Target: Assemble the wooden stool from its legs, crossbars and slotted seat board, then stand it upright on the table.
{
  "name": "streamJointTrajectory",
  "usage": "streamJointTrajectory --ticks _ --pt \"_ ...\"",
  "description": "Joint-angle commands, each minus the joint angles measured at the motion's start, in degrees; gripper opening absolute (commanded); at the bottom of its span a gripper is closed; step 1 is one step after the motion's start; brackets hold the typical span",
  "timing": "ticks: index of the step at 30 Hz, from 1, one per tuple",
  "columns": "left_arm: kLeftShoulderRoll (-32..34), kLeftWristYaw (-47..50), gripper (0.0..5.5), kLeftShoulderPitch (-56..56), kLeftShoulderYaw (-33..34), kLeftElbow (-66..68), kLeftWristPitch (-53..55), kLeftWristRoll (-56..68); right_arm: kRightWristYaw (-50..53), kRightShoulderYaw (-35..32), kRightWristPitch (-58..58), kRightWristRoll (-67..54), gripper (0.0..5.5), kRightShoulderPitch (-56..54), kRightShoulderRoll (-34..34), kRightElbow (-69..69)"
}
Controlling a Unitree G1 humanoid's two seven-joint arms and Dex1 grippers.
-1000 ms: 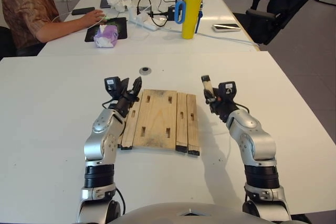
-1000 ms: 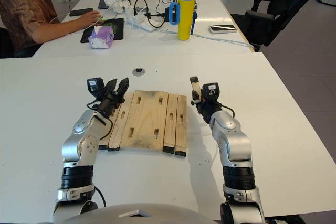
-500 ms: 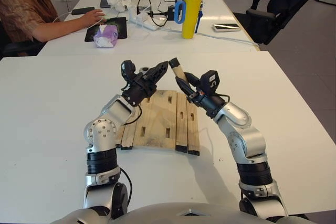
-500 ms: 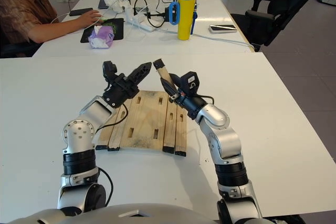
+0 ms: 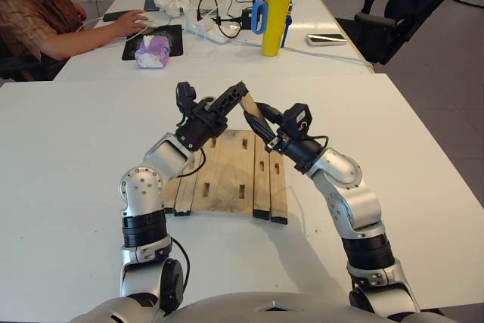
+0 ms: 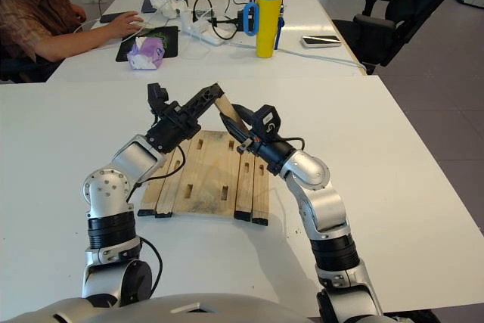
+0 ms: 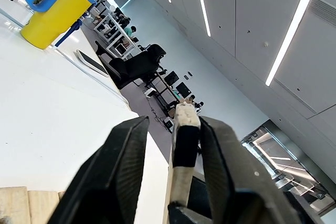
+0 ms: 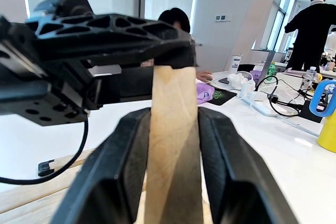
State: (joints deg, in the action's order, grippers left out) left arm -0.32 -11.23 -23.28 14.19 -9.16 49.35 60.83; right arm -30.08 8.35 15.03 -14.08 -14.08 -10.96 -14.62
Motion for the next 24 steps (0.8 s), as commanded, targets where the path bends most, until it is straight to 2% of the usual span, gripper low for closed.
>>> streamJointTrajectory --ticks 1,6,12,13,19,22,24 --pt "0.73 0.36 1.03 -1.04 -0.54 0.01 1.11 1.44 -0.49 0.58 -0.09 -0.40 1.30 0.39 -0.26 -0.83" --pt "1.23 0.28 0.45 -0.64 -1.06 -0.49 1.50 2.58 -0.39 0.63 0.16 -0.46 1.30 0.52 -0.18 -0.89" --pt "2.58 -0.25 0.45 -0.19 -1.10 -0.46 0.17 1.15 -0.49 0.52 0.91 -0.94 1.30 0.75 -0.08 -0.38" --pt "2.80 -0.10 0.44 -0.03 -1.04 -0.55 -0.29 0.72 -0.28 0.47 0.76 -0.67 1.66 0.90 -0.13 -0.28" --pt "2.45 2.09 0.44 1.65 0.22 -2.00 -4.91 -1.84 0.47 0.88 0.59 1.47 2.50 2.21 -1.39 0.76" --pt "3.52 3.38 0.44 3.90 -0.42 -3.87 -9.87 -7.87 2.02 -0.08 1.44 2.19 2.81 2.51 -1.76 2.05" --pt "3.66 5.21 0.44 6.52 0.05 -5.04 -14.20 -12.81 3.77 -1.78 2.23 2.30 2.81 2.02 -1.61 3.43"
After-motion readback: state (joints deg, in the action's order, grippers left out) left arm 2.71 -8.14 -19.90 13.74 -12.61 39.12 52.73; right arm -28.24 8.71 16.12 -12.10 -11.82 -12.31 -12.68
